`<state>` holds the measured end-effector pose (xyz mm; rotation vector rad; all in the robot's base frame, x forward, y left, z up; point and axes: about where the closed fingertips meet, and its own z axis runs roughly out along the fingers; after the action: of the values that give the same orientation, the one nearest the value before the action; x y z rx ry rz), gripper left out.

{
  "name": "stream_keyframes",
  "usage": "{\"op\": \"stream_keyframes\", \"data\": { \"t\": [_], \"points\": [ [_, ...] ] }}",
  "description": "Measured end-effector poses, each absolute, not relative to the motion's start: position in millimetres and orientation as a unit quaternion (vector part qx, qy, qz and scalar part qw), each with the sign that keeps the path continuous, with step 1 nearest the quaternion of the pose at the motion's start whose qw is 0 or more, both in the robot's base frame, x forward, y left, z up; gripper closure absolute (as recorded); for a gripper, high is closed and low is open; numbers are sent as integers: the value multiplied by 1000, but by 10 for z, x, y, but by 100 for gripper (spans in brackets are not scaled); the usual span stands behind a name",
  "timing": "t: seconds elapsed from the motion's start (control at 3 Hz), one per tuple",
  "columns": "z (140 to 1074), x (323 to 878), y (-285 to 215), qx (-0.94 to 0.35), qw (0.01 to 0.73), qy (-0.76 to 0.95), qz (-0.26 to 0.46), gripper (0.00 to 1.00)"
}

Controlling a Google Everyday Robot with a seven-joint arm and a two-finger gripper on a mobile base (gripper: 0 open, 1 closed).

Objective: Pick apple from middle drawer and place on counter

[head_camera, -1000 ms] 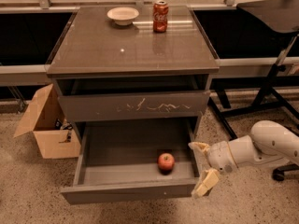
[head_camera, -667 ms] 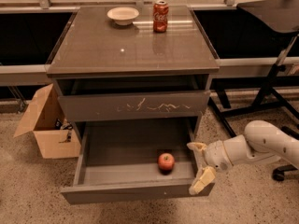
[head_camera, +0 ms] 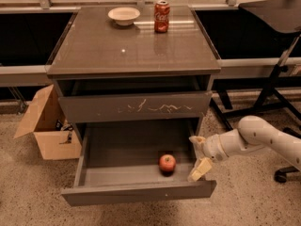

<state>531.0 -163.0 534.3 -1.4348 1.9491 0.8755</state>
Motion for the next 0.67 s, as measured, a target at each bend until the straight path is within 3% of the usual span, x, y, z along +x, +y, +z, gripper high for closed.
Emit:
{"op": "stream_keyframes", "data": {
  "t": [0.67],
  "points": [
    [4846, 5792, -1504, -559, 254, 728, 305, 0]
  ]
}}
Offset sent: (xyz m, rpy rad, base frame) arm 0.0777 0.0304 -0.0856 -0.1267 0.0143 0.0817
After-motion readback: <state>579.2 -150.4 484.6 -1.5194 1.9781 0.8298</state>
